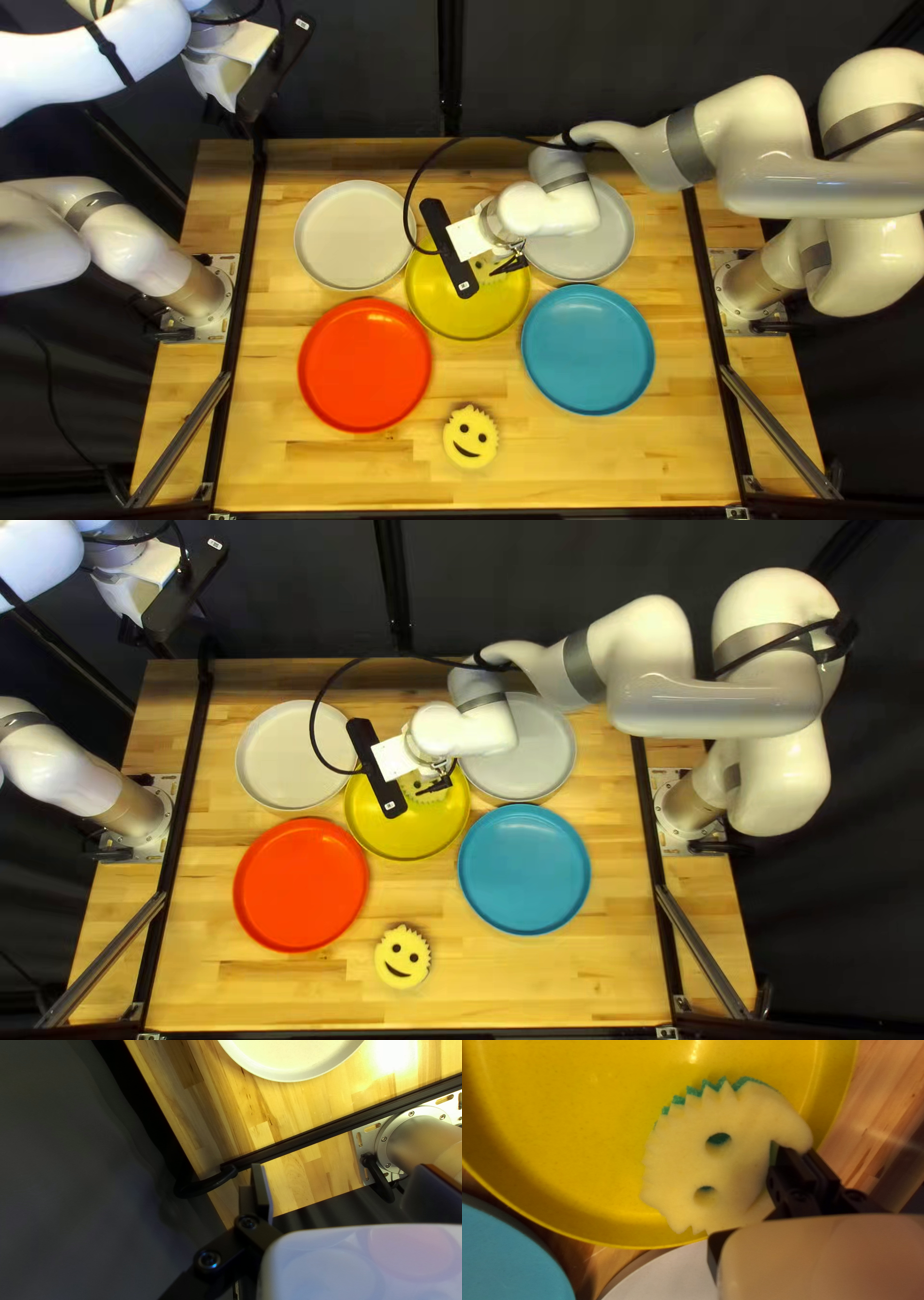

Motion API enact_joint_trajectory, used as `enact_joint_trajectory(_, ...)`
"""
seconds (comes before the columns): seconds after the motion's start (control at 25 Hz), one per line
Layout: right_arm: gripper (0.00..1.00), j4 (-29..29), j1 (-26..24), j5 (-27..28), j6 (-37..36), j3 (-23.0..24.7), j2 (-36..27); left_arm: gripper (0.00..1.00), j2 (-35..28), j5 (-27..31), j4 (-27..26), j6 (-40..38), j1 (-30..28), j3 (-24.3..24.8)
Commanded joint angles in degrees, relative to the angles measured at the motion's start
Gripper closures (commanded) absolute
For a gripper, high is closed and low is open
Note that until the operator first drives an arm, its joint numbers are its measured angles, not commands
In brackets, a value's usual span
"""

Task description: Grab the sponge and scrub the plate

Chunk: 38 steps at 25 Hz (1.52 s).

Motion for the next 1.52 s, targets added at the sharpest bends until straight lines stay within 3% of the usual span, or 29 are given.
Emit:
enact_joint_trajectory(0.04,1.0,0.7,3.0,1.7,1.4,0.1,-0.5,0.0,0.0,0.0,0.0,0.0,0.0,0.0)
enact_joint_trajectory(0.32,1.0,1.1,5.1,3.6,1.9,-1.3,0.2,0.0,0.0,0.0,0.0,0.0,0.0,0.0)
enact_joint_trajectory(0.56,1.0,2.7,-0.9,1.2,-4.2,-1.9,1.4,0.0,0.0,0.0,0.0,0.0,0.0,0.0)
enact_joint_trajectory(0.92,1.0,6.0,-5.7,1.2,-10.8,-4.9,3.1,0.0,0.0,0.0,0.0,0.0,0.0,0.0)
enact_joint_trajectory(1.12,1.0,5.8,-4.2,1.4,-8.9,-3.2,1.9,0.0,0.0,0.0,0.0,0.0,0.0,0.0)
enact_joint_trajectory(1.24,1.0,4.7,-0.8,2.3,-5.0,-2.0,0.8,0.0,0.0,0.0,0.0,0.0,0.0,0.0)
enact_joint_trajectory(1.52,1.0,4.3,4.7,4.4,-1.2,-5.8,3.3,0.0,0.0,0.0,0.0,0.0,0.0,0.0)
